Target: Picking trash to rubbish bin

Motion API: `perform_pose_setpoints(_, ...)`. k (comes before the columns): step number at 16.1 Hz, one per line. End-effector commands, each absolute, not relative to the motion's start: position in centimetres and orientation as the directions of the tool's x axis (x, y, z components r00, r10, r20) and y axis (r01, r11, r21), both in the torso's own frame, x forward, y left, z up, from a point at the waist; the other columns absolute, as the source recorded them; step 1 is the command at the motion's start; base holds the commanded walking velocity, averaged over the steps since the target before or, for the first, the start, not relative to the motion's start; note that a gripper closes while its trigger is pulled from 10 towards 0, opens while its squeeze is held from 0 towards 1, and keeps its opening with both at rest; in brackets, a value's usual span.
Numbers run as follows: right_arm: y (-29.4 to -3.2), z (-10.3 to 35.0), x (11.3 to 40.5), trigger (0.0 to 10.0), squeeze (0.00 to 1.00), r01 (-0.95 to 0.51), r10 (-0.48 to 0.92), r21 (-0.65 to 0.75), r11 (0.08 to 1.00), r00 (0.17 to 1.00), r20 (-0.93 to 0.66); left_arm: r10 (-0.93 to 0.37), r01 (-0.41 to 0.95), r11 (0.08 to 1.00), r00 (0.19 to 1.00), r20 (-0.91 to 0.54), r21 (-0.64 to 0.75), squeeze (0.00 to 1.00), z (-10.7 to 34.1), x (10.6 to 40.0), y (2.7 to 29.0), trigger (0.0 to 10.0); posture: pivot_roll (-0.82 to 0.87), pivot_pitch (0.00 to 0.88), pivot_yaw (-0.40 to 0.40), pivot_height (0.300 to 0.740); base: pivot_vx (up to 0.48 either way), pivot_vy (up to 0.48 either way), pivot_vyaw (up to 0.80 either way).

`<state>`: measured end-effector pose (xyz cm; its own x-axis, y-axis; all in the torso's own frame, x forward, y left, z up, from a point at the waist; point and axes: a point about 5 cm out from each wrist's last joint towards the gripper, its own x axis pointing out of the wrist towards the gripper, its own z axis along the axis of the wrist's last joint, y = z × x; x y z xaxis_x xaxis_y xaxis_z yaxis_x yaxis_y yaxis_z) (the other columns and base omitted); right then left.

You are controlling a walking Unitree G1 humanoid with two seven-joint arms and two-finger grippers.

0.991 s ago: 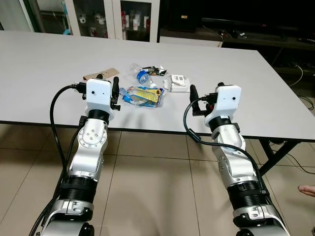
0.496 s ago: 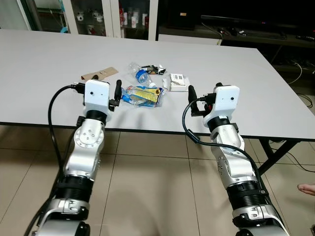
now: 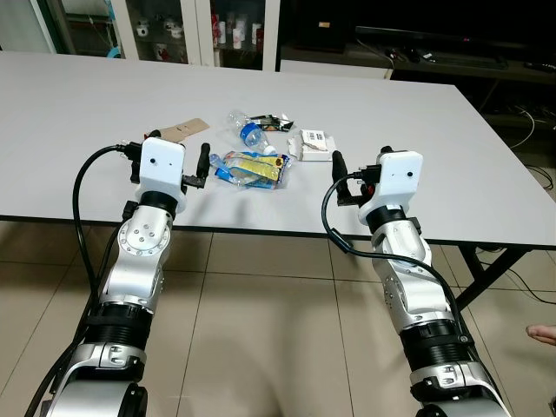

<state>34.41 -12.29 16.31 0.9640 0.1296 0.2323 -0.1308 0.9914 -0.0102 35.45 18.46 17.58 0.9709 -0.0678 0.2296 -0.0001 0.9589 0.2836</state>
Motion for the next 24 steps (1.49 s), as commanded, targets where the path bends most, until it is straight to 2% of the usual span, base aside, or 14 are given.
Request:
perform_pose_setpoints(1, -12.5, 16.2, 34.4, 10.0, 0.0, -0.127, 0.124, 0.003, 0.992, 0.968, 0.22, -0.074, 0.006, 0.962, 0.968, 0.238, 0.273, 1.0, 18.0, 35.7, 18.2, 10.0, -0.01, 0.018, -0.058, 0.74, 0.0, 0.0, 0.0)
perform_pose_setpoints(4, -12.5, 16.2, 34.5, 10.0, 0.0, -0.128, 0.125, 0.002, 0.992, 0.967, 0.22, -0.068, -0.004, 0.958, 0.968, 0.243, 0.285, 1.0, 17.9, 35.7, 18.0, 10.0, -0.01, 0.019, -0.058, 0.74, 0.0, 0.0, 0.0)
perform_pose_setpoints(5, -12.5, 16.2, 34.5, 10.0, 0.0, -0.129, 0.125, 0.001, 0.992, 0.967, 0.22, -0.046, -0.03, 0.955, 0.968, 0.246, 0.295, 0.0, 17.9, 35.7, 18.2, 10.0, -0.01, 0.019, -0.059, 0.74, 0.0, 0.0, 0.0)
perform_pose_setpoints(12, -12.4, 16.2, 34.5, 10.0, 0.0, -0.135, 0.131, 0.003, 0.991, 0.967, 0.219, -0.05, -0.022, 0.97, 0.956, 0.289, 0.242, 0.0, 18.4, 35.6, 17.8, 10.0, -0.01, 0.018, -0.059, 0.74, 0.0, 0.0, 0.0)
perform_pose_setpoints(24, -12.3, 16.2, 34.5, 10.0, 0.0, -0.142, 0.139, 0.001, 0.99, 0.966, 0.22, -0.042, -0.047, 0.968, 0.938, 0.343, 0.247, 0.0, 20.0, 35.8, 18.0, 10.0, -0.01, 0.01, -0.058, 0.74, 0.353, 0.0, 0.0)
